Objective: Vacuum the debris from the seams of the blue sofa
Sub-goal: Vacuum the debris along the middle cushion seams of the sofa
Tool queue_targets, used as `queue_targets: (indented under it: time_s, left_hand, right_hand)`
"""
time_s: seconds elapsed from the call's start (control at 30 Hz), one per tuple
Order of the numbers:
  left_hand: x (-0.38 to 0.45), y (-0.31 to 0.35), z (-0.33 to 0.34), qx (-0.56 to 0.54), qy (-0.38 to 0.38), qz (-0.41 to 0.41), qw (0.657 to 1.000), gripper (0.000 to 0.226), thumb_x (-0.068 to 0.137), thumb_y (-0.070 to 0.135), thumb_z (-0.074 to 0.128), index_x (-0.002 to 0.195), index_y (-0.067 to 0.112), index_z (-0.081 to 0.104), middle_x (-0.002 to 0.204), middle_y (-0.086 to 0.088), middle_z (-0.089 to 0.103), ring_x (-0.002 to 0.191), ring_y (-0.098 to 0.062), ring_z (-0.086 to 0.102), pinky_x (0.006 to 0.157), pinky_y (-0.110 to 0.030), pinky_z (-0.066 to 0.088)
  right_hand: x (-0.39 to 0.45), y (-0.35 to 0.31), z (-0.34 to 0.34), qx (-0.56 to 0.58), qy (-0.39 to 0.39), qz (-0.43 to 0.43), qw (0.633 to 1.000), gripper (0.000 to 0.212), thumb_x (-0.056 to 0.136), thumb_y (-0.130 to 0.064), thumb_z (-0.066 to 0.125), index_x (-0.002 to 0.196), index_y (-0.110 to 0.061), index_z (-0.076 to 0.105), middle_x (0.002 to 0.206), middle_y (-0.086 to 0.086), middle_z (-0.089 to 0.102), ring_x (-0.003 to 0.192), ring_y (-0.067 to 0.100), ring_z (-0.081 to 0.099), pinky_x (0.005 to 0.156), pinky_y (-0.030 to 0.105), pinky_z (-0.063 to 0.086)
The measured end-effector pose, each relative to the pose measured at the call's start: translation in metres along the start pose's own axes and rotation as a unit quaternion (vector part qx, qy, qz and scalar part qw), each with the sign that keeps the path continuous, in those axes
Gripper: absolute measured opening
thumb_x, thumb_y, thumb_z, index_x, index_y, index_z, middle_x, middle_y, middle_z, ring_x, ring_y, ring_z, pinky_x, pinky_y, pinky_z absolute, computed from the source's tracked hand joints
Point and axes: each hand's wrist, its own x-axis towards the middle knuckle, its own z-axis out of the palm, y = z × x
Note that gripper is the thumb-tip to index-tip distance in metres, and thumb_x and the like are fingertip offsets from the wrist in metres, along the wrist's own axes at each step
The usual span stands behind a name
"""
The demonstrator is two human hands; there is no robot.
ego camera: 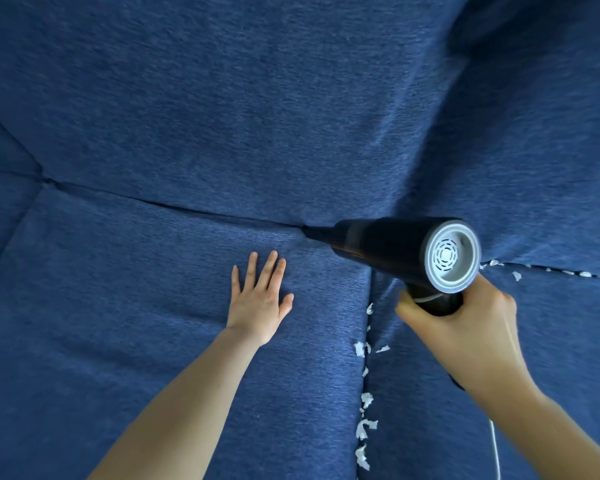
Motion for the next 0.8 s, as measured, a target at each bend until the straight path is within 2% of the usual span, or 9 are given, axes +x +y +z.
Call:
queue_targets:
  time_s: [0.07,0.17,0.3,0.5,0.8]
  left_hand:
    - [-0.002,0.003,-0.001,-0.003,-0.002,-0.007,1.0,0.069,0.097,0.054,0.012,0.154,0.02,-0.007,0.161,0.005,-0.017,0.147,-0.027,-0.018,0.119,-0.054,-0.005]
    - [-0.004,0.011,-0.006,-0.012,-0.012,-0.026,1.0,0.067,0.101,0.049,0.019,0.154,0.02,-0.009,0.161,0.004,-0.018,0.147,-0.028,-0.018,0.119,-0.054,-0.003]
    - [-0.003,0.022,-0.009,-0.03,-0.027,-0.053,0.998,0.068,0.102,0.048,0.022,0.153,0.02,-0.013,0.16,0.005,-0.021,0.147,-0.031,-0.019,0.118,-0.056,-0.002]
    - [-0.001,0.055,-0.012,-0.044,-0.068,-0.033,0.996,0.066,0.1,0.055,0.021,0.15,0.037,-0.018,0.157,0.012,-0.027,0.144,-0.035,-0.025,0.114,-0.065,-0.005]
    - [-0.002,0.081,-0.006,-0.035,-0.073,-0.071,0.994,0.067,0.101,0.05,0.023,0.15,0.032,-0.019,0.157,0.008,-0.029,0.143,-0.038,-0.025,0.112,-0.07,-0.001]
  right_hand:
    - [0.0,0.005,-0.008,0.0,-0.001,-0.002,1.0,0.025,0.06,-0.042,0.072,0.07,-0.028,0.054,0.059,-0.018,0.061,0.055,0.023,0.053,0.059,0.042,0.054]
    - [0.004,0.01,-0.015,-0.003,0.001,-0.003,1.0,0.024,0.064,-0.036,0.074,0.068,-0.026,0.052,0.054,-0.006,0.058,0.061,0.027,0.058,0.063,0.044,0.055]
    - [0.01,0.015,-0.02,-0.01,-0.009,-0.024,1.0,0.026,0.069,-0.033,0.074,0.068,-0.024,0.05,0.058,-0.004,0.057,0.068,0.016,0.056,0.065,0.038,0.047]
    - [0.011,0.037,-0.044,0.004,0.004,-0.006,1.0,0.025,0.068,-0.031,0.076,0.068,-0.024,0.052,0.061,-0.002,0.057,0.068,0.028,0.059,0.068,0.045,0.053]
    - [0.022,0.057,-0.059,0.011,0.009,0.013,1.0,0.028,0.073,-0.028,0.076,0.067,-0.018,0.05,0.057,-0.001,0.055,0.064,0.018,0.055,0.062,0.037,0.045]
